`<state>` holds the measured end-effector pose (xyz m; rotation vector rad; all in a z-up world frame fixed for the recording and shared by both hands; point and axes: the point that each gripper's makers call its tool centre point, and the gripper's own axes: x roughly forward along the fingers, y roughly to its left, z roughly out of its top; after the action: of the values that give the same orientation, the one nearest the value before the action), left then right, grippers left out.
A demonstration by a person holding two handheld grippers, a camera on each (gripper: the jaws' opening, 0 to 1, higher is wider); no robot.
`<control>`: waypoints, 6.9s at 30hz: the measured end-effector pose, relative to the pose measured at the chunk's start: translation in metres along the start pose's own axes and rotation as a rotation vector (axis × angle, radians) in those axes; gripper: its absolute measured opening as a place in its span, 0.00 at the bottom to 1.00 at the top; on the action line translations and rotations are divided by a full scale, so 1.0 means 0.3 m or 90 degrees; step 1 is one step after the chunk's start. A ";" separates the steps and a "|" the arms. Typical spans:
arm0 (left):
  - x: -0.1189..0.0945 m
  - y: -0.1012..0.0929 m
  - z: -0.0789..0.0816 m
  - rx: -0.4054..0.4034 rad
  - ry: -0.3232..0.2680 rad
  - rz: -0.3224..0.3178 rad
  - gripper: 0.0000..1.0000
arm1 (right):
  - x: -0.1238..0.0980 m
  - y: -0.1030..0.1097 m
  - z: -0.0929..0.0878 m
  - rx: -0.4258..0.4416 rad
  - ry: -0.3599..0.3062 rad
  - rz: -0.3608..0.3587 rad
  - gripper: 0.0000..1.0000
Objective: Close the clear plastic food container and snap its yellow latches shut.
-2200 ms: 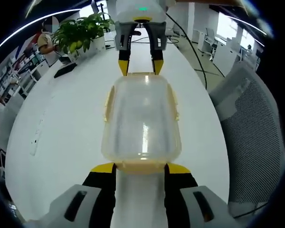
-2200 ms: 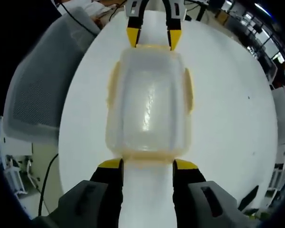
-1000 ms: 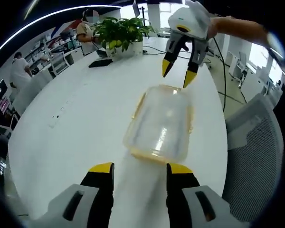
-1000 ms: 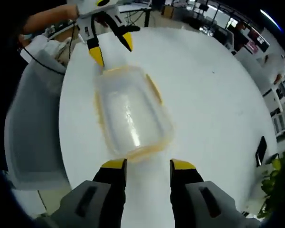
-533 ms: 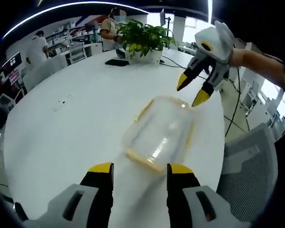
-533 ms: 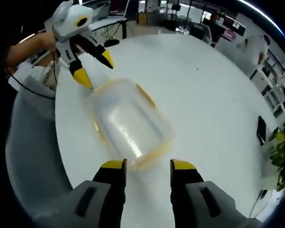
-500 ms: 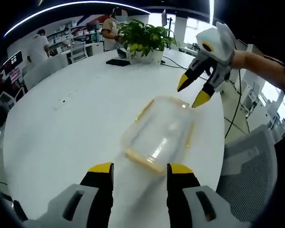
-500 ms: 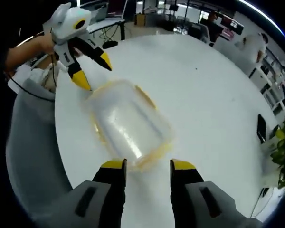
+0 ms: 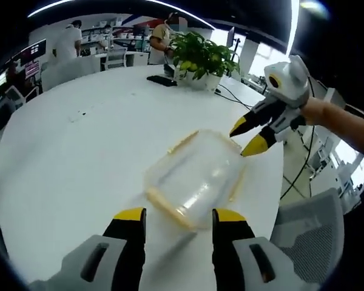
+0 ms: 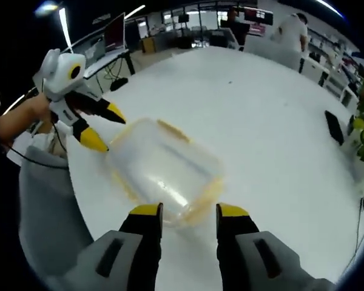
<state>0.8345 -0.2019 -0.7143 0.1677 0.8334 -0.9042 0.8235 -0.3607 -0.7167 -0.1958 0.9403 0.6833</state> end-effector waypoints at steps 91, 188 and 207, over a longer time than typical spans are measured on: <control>-0.050 0.018 -0.108 -0.085 0.044 -0.048 0.34 | 0.096 0.168 0.037 0.217 -0.031 0.000 0.32; -0.155 0.009 -0.088 0.120 0.046 -0.090 0.23 | 0.163 0.396 0.251 -0.132 -0.045 0.093 0.15; -0.104 -0.048 -0.076 0.176 0.058 -0.119 0.22 | 0.255 0.436 0.317 -0.222 -0.022 0.148 0.14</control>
<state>0.8001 -0.1809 -0.7050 0.3782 0.8153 -1.1936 0.8377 -0.1827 -0.7043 -0.3855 0.8116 1.0634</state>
